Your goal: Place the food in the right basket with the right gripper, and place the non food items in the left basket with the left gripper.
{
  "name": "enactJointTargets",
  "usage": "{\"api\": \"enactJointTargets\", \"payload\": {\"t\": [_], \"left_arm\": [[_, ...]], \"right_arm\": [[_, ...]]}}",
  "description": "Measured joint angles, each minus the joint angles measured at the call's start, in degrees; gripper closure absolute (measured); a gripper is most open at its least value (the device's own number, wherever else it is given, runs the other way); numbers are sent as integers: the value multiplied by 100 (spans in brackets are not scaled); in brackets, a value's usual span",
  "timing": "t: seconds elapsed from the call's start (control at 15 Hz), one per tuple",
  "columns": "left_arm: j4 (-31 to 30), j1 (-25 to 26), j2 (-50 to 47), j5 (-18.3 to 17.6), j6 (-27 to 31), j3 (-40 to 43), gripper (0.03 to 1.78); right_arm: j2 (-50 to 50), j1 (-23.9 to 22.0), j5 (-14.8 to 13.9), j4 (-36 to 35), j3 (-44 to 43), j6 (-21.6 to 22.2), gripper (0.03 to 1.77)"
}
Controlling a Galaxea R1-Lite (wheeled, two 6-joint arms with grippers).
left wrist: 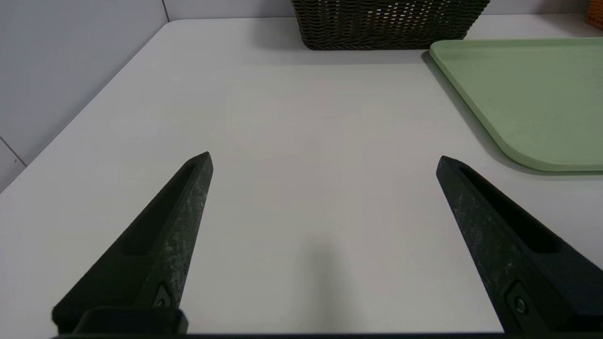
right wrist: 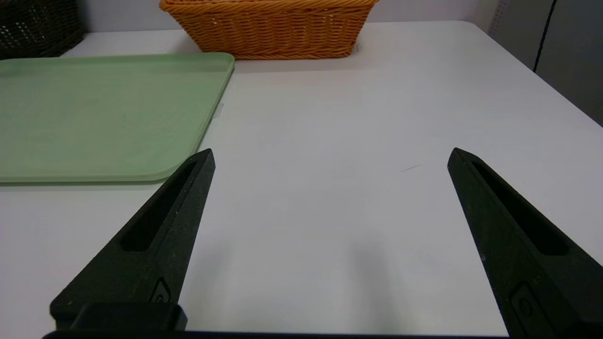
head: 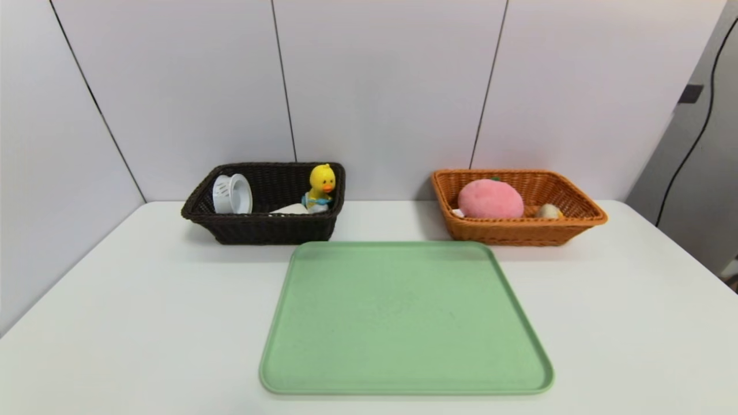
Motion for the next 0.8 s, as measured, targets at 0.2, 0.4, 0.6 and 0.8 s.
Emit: {"api": "enactJointTargets", "payload": {"t": [0.2,0.4,0.6,0.8], "left_arm": [[0,0,0,0,-2,0,12],[0,0,0,0,-2,0,12],[0,0,0,0,-2,0,12],[0,0,0,0,-2,0,12]], "right_arm": [[0,2,0,0,0,0,9],[0,0,0,2,0,-1,9],[0,0,-2,0,0,0,9],[0,0,0,2,0,0,9]]}}
